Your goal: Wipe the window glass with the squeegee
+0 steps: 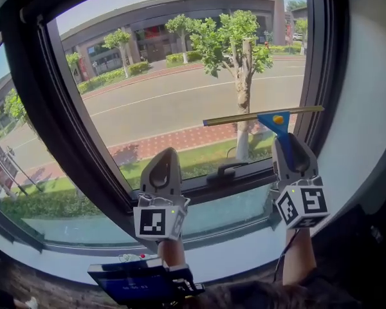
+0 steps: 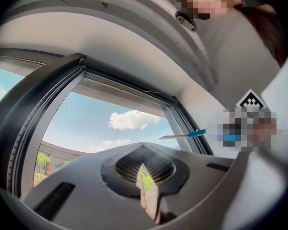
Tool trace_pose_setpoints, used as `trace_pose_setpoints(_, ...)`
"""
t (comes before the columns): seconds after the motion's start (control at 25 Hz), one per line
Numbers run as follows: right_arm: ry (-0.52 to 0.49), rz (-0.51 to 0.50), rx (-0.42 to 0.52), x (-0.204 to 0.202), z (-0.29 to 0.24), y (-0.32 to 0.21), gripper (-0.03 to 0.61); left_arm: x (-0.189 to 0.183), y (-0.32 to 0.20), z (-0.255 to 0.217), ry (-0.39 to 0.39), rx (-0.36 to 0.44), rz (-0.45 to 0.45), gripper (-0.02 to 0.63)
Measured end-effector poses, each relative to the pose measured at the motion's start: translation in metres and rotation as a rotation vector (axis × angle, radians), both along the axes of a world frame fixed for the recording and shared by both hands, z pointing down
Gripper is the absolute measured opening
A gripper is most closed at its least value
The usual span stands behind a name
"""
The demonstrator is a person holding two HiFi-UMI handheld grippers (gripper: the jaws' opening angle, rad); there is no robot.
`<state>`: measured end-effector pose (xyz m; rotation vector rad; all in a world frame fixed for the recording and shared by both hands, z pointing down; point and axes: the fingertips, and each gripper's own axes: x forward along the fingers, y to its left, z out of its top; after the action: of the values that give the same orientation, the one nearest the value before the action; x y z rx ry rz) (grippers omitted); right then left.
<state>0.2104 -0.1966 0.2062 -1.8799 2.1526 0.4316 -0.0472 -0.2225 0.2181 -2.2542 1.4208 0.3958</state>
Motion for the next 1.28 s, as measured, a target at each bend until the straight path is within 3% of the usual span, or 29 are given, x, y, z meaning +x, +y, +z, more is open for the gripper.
trace_pose_setpoints(0.28, -0.001, 0.013, 0.018, -0.01, -0.005, -0.027, 0.143, -0.018, -0.032, 0.0, 0.018, 0.0, 0.014, 0.002)
trace_pose_setpoints(0.52, -0.012, 0.012, 0.015, -0.001, -0.003, -0.042, 0.143, -0.006, -0.049, 0.004, -0.01, 0.003, -0.001, 0.002)
trace_pose_setpoints(0.72, 0.003, -0.024, 0.028, 0.0, -0.014, -0.063, 0.143, -0.006, -0.062, -0.007, 0.024, 0.012, -0.031, 0.002)
trace_pose_setpoints(1.28, -0.001, -0.055, 0.075, 0.005, -0.027, -0.083, 0.143, -0.009, -0.074, 0.001, 0.03, 0.018, -0.066, 0.002)
